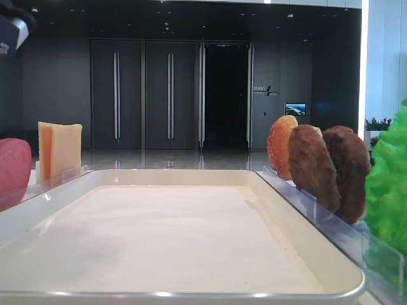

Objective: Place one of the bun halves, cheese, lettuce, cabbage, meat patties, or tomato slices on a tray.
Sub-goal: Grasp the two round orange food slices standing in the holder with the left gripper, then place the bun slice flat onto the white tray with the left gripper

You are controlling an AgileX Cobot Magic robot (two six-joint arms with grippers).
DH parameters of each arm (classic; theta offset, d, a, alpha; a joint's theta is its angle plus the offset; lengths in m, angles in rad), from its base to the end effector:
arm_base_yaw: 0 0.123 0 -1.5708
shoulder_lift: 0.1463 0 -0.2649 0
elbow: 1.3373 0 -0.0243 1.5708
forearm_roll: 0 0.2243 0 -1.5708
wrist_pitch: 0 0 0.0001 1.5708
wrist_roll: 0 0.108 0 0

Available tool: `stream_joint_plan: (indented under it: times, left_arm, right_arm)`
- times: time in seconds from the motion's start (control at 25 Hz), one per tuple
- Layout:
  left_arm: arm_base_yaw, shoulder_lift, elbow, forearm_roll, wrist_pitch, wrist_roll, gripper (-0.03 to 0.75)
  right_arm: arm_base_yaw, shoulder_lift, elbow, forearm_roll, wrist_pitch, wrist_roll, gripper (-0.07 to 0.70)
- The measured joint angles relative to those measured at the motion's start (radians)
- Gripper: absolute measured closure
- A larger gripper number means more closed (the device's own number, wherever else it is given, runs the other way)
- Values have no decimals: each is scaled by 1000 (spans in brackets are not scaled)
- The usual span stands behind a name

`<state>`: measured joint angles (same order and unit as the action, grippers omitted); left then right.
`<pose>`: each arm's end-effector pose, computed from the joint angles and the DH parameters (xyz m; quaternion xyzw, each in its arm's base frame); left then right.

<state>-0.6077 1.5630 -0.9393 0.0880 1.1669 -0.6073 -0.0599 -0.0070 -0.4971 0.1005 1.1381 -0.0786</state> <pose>0.1918 -0.1228 0.1849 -0.0201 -0.9968 -0.0700 0.0320 0.0028 0.0097 0.2492 -0.0121 0.8706 0.0161 0.4916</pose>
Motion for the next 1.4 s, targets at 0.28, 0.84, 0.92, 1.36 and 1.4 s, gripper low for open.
stream_joint_plan:
  times: [0.28,0.84,0.92,1.36,1.4]
  left_arm:
    - [0,-27,-28,8,28,0,574]
    - [-1,-103,-99,-49,44,1,578]
    - [-1,-103,-99,-53,44,1,578]
    - [-1,-103,-99,-81,45,2,578]
    - [-1,-103,-99,-88,45,3,578]
  right_arm:
    - [0,0,0,0,0,0,91]
    - [0,0,0,0,-1,0,91]
    - [0,0,0,0,-1,0,91]
    - [0,0,0,0,-1,0,91]
    - [0,0,0,0,-1,0,91]
